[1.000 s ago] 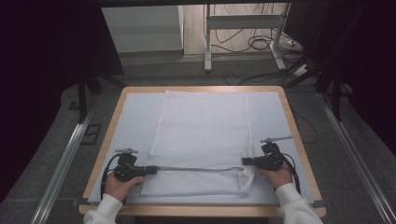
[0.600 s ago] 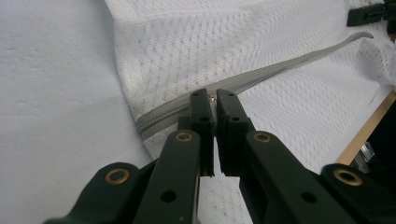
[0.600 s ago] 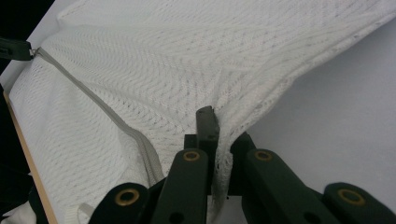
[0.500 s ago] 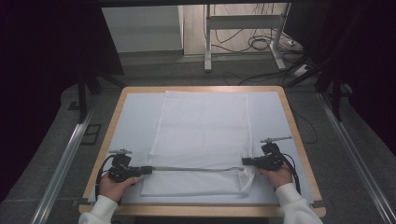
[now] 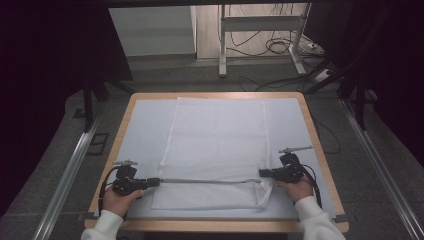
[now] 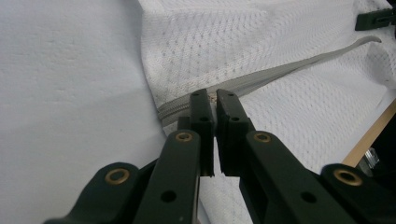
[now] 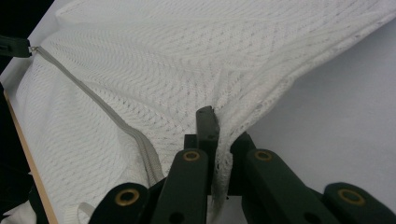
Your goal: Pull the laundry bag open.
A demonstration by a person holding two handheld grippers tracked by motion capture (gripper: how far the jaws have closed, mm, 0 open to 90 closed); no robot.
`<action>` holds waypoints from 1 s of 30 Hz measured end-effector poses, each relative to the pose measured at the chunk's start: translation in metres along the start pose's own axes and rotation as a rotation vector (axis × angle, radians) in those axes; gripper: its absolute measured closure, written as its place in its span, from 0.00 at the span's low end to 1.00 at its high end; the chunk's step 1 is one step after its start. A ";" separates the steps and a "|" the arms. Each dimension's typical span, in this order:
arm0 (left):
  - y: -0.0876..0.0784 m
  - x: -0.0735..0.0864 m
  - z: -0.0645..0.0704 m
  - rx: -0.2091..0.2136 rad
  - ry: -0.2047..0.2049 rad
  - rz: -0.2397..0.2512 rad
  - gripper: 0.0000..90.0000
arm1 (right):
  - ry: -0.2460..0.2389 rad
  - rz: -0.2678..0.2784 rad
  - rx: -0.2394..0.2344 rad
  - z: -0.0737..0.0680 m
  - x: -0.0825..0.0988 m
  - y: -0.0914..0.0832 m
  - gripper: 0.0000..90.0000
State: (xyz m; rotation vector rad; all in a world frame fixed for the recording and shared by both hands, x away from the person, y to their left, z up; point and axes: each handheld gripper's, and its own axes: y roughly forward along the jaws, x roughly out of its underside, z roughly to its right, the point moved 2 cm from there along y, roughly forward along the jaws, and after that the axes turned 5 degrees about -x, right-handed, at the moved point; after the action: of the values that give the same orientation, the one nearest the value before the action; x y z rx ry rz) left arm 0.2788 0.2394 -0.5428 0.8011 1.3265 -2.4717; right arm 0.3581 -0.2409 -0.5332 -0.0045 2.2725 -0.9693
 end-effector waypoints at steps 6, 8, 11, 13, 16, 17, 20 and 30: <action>-0.001 0.000 -0.002 0.000 -0.001 0.000 0.96 | -0.002 -0.002 0.004 0.000 0.000 0.000 0.97; -0.001 0.000 -0.002 -0.006 -0.002 0.001 0.96 | -0.001 -0.003 0.006 0.000 0.000 0.001 0.97; -0.001 0.000 -0.002 -0.006 -0.003 0.001 0.96 | -0.002 -0.002 0.008 0.000 0.000 0.001 0.97; -0.001 0.000 -0.003 -0.006 -0.003 -0.001 0.96 | -0.004 -0.003 0.009 0.000 0.000 0.001 0.97; -0.001 0.000 -0.005 -0.025 0.003 -0.008 0.96 | -0.006 -0.002 0.013 0.000 0.000 0.001 0.97; -0.001 0.000 -0.006 -0.030 0.000 -0.006 0.96 | -0.007 -0.004 0.018 0.000 0.000 0.000 0.97; -0.002 0.001 -0.008 -0.036 -0.002 -0.008 0.96 | -0.006 -0.002 0.017 0.001 0.000 0.000 0.97; -0.003 0.003 -0.015 -0.050 -0.015 -0.008 0.96 | -0.008 -0.004 0.018 0.001 0.000 0.002 0.97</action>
State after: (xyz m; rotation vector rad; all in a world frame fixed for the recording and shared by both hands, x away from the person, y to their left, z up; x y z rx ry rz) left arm 0.2803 0.2538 -0.5489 0.7663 1.3836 -2.4356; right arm 0.3588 -0.2401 -0.5350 -0.0060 2.2572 -0.9898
